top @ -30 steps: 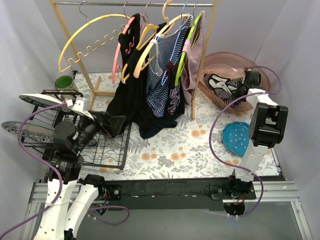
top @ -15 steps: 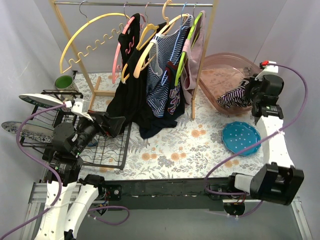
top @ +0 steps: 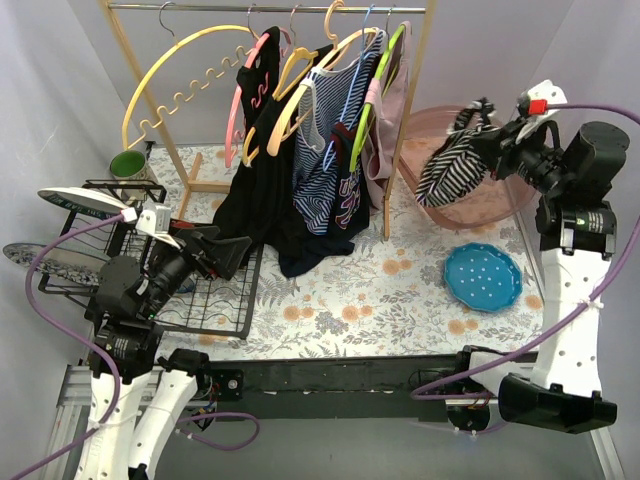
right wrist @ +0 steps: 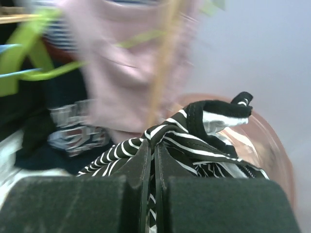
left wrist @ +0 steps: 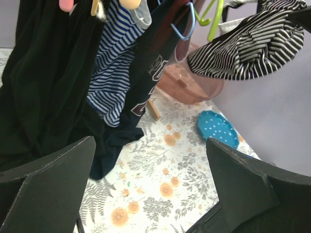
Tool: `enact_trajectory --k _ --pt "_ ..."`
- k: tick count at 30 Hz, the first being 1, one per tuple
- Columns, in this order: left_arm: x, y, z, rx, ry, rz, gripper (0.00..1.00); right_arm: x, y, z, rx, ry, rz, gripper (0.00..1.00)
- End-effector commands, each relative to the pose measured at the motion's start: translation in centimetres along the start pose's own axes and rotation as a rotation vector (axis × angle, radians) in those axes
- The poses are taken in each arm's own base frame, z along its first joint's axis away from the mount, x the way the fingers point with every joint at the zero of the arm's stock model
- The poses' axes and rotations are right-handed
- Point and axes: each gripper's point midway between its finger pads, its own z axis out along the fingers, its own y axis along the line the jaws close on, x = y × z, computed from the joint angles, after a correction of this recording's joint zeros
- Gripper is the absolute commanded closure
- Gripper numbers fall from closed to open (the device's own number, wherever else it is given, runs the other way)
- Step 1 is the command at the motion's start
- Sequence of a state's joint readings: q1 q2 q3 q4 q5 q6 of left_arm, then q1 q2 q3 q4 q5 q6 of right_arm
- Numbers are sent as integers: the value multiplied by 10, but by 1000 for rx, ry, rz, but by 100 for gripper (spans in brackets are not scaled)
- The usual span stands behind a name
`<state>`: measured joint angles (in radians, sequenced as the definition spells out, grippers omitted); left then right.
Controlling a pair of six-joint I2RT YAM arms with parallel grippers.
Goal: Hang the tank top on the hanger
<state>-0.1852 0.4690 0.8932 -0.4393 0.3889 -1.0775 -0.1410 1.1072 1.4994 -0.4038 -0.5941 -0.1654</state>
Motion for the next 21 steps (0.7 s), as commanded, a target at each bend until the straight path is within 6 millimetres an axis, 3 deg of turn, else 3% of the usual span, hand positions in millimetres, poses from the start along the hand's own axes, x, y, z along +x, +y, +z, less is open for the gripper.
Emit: enact_trajectory --k 1,2,4,7,8,10,11,12,15,16,17,19,20,21 --pt "-9 -14 1 58 -20 -36 2 -8 97 -31 -473 -52 -65 99" --pt "-6 -16 2 77 -8 -39 2 -5 118 -38 -586 -74 -72 99" --pt "-1 -17 7 96 17 -67 2 13 142 -45 -697 -67 -58 99" --pt "7 -23 13 147 56 -99 2 59 186 -56 -880 -14 -71 99" --pt "8 -24 14 159 62 -103 2 100 200 -55 -913 71 -71 99" --pt "15 -27 15 190 92 -114 2 154 203 -54 -917 154 -229 98" --pt "19 -27 15 197 105 -119 2 200 200 -55 -896 278 -258 97" --pt "23 -28 15 209 121 -123 2 221 197 -54 -889 322 -273 95" --pt "38 -32 12 250 181 -134 2 271 178 -49 -786 487 -238 89" --pt "49 -32 10 268 216 -146 2 278 171 -44 -747 513 -210 88" --pt "56 -31 9 270 241 -157 2 282 146 -29 -632 513 -228 85" --pt "74 -27 8 275 302 -190 2 298 120 -19 -464 593 -159 61" --pt "83 -25 7 269 336 -209 2 303 94 -12 -332 635 -182 47" --pt "90 -23 7 270 362 -216 2 308 87 -12 -301 663 -188 29"
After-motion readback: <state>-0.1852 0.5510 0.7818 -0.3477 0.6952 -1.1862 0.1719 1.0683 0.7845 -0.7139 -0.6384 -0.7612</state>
